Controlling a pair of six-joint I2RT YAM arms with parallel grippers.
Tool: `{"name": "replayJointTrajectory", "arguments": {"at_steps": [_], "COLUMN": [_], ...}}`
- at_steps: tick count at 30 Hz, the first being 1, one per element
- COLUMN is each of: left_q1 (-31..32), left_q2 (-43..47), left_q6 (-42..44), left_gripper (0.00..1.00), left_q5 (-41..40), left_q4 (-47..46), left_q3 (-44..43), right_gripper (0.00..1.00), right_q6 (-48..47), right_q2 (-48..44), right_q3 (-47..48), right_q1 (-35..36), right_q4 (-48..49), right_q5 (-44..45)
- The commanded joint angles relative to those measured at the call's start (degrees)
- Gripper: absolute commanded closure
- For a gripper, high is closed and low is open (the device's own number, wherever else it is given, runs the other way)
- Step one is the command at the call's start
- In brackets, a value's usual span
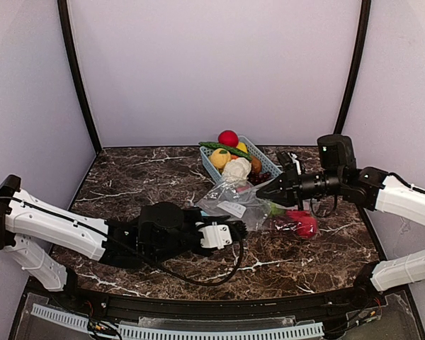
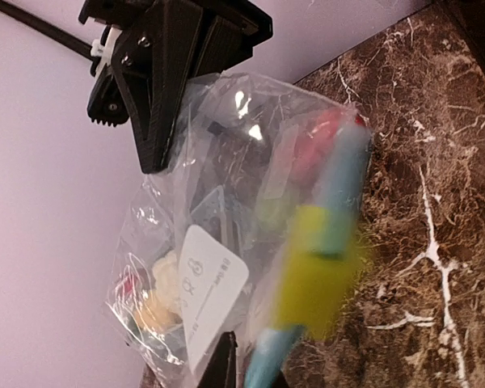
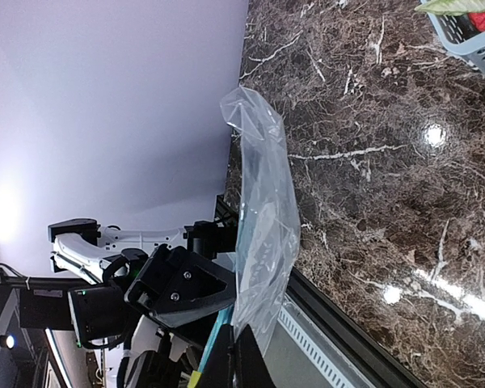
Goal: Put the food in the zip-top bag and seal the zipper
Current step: Pass from the right arm to the left, then hold the zipper from the zipper food storage bag.
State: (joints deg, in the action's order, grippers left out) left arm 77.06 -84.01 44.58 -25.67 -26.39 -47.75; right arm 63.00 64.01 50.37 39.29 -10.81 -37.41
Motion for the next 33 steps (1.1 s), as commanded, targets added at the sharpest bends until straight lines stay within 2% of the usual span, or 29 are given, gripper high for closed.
{"name": "replayJointTrajectory", "arguments": {"at_steps": [1,2,3,7,9,12,15,18,22,26,33], "left_q1": [0.2,0.2,0.2,0.0,-0.6,-2.1,-3.9,-5.6,-6.6,-7.0,-7.5], "left_q2": [-0.4,0.1,0.5,3.6,4.9,6.0,6.5,6.6,6.7,6.3,6.2], "left_q6": [-1.8,-3.1,-3.8,-10.4,-15.8,-25.9,-36.4,-43.1,-50.0,-53.4,-56.9], "left_gripper": [0.98,0.99,0.99,0.99,0.99,0.99,0.99,0.99,0.99,0.99,0.99], "left_q5": [-0.5,-0.1,0.9,5.7,9.9,16.5,25.8,33.2,35.4,35.7,40.0], "left_q4": [2.8,3.4,4.9,12.7,18.2,26.0,29.7,30.5,31.6,33.6,33.1], "left_q3": [-2.9,-3.2,-3.2,-4.5,-5.9,-7.9,-9.1,-9.2,-9.3,-10.1,-9.9], "right_gripper": [1.00,1.00,0.93,0.50,0.40,0.32,0.29,0.30,0.35,0.39,0.47], "right_q6": [0.1,0.1,-0.1,-3.5,-7.4,-15.6,-24.4,-31.4,-37.8,-43.1,-45.4], "right_q2": [0.0,0.1,0.0,-2.2,-4.0,-7.1,-10.2,-12.0,-12.2,-10.2,-3.4], "right_q3": [0.6,0.3,-0.1,-0.1,1.0,2.9,3.0,1.8,1.6,2.9,4.0], "right_q1": [-0.6,-0.9,-1.0,-1.4,-1.5,-1.5,-1.3,-0.6,3.4,10.2,15.0], "right_q4": [-0.1,0.0,0.0,-1.6,-4.5,-9.4,-10.4,-8.9,-7.4,-7.0,-1.3], "right_q5": [-1.7,-1.7,-1.6,2.6,6.9,14.4,16.1,10.4,5.0,6.7,3.9]}}
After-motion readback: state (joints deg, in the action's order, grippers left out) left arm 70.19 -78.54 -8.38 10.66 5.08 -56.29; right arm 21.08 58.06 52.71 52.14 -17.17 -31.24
